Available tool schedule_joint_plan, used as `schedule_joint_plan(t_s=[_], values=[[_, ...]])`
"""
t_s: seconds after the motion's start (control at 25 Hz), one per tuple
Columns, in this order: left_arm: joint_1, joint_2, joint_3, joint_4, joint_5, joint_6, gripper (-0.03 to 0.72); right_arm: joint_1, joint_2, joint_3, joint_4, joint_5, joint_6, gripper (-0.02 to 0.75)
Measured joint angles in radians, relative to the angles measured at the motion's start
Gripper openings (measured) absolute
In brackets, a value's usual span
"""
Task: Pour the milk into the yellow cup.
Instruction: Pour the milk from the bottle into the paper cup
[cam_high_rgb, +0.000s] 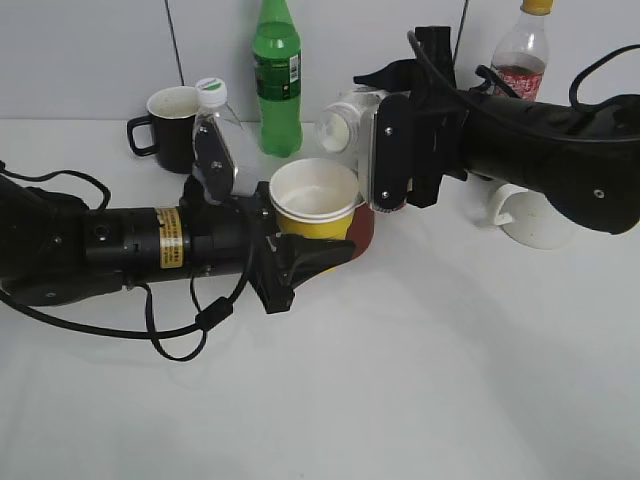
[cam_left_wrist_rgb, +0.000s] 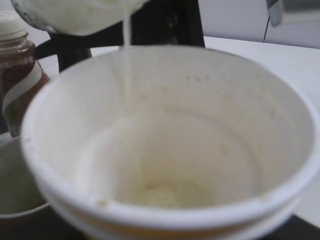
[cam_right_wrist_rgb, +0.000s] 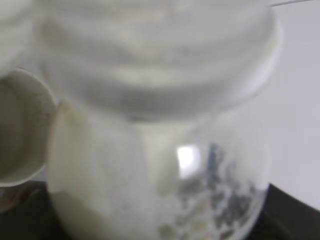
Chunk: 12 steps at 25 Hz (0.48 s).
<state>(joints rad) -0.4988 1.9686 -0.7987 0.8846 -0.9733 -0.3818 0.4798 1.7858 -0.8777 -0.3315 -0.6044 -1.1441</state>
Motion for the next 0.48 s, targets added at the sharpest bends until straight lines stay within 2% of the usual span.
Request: schedule_joint_plan(t_s=[0.24,0.48], values=[[0.000,0.000,0.000,0.000,0.000,0.000,0.436,0.000,0.000,0.000,0.002,0.000,0.120,0.444],[0.024,0.000,0.000,0.001,0.000,0.000,0.436,-0.002,0.000,0.000,0.008,0.000,0.435,0.444]])
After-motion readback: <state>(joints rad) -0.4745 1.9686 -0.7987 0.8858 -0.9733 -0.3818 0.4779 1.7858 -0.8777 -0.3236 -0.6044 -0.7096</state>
